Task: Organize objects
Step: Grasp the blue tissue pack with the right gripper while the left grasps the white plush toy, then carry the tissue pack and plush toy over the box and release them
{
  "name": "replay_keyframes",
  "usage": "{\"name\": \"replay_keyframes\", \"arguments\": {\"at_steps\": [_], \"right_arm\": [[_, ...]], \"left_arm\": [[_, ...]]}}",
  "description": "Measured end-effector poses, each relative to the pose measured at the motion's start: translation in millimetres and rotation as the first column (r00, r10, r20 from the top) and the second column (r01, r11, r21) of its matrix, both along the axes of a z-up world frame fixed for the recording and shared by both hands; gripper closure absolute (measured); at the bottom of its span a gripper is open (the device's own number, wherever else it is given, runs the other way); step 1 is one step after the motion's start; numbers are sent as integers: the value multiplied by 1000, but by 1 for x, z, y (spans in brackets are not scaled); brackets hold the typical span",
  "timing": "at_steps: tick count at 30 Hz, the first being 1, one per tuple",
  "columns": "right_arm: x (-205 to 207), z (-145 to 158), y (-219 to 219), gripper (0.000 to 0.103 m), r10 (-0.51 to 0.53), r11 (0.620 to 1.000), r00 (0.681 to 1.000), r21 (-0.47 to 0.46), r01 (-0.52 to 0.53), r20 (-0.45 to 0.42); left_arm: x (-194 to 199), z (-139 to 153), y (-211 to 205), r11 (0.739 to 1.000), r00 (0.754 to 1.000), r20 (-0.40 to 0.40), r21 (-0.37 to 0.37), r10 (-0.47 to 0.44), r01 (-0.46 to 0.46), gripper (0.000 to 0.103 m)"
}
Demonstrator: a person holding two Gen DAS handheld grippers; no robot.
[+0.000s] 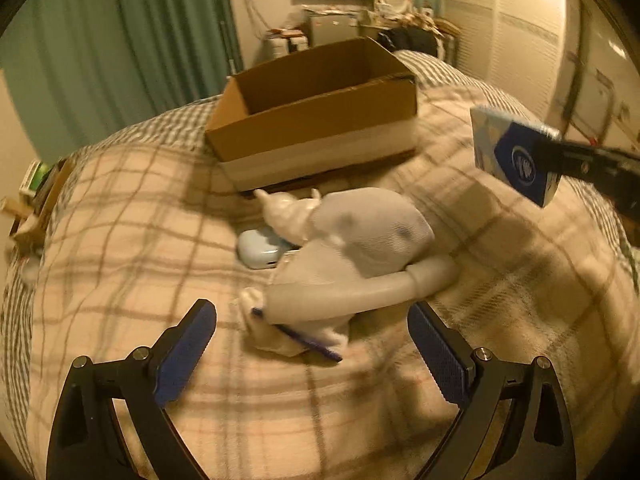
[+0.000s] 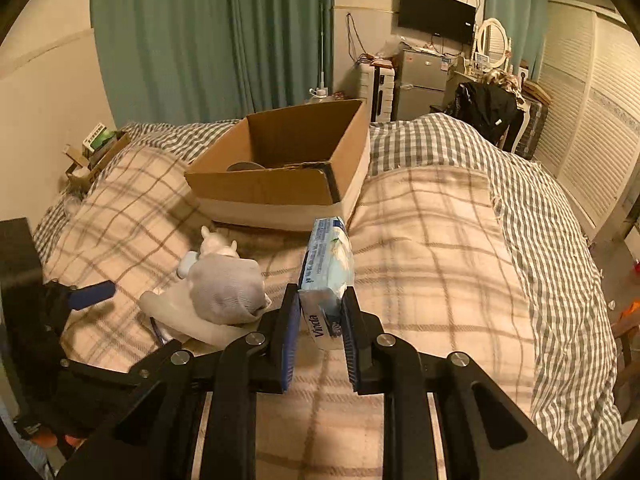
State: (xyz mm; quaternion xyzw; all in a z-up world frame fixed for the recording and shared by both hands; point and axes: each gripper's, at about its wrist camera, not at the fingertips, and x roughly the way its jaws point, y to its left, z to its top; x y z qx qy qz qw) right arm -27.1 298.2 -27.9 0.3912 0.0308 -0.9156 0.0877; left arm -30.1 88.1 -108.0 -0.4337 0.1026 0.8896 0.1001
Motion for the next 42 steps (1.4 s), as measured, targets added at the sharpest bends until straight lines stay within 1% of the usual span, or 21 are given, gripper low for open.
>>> {"name": "replay_keyframes", "arguments": {"at_steps": [2,4,6,7,9,10,13,15,17,19,23,27,31,34,38,42], "right_arm": [[0,-1,3,84,1,1000,1000,-12,-1,3],[1,-2,5,84,2,1000,1000,-23,-2,5],[0,-6,6,84,3,999,1000,-33,-2,13],[-1,-8,7,84,1,999,1000,-37,0,18],[-3,-12,8,84,-1,999,1000,-45,2,30],[-3,-14,9,84,-1,999,999,-48,3,33],[-3,-16,8,84,1,999,999,-52,1,36],[-2,-16,7,84,3,999,999,-54,-1,36],[-1,-15,6,84,4,999,999,-55,-2,38],[1,-14,4,84,7,999,999,-53,-5,37],[7,-10,-1,84,19,998,999,-60,-17,31],[16,0,-9,84,34,998,999,-56,-33,12],[25,11,-17,84,48,998,999,-47,-48,-9],[31,19,-22,84,58,997,998,-41,-60,-27],[36,33,-28,84,71,997,996,-32,-73,-54],[31,50,-34,84,89,996,992,-22,-92,-86]], "left_arm": [[-4,-5,5,999,1000,4,-30,-21,21,4],[-10,-13,12,996,999,19,-79,-48,49,4],[-13,-20,16,993,997,43,-91,-71,75,4],[-14,-22,17,992,995,52,-89,-81,85,7],[-17,-24,19,991,994,59,-87,-93,98,15],[-18,-25,19,991,993,62,-87,-100,105,23],[-19,-26,18,991,992,72,-84,-103,109,39],[-17,-23,16,990,993,66,-85,-102,108,48],[-11,-18,13,990,992,62,-78,-109,114,64],[-5,-11,13,989,990,61,-59,-129,132,73],[7,-1,11,988,988,47,-49,-146,148,77],[13,12,-3,994,993,36,9,-111,111,78],[17,30,-15,994,996,17,70,-82,81,79],[21,47,-20,996,998,-27,72,-58,60,79],[15,70,-28,994,998,-63,103,-24,30,79],[2,90,-32,991,996,-85,127,-21,32,79]]}}
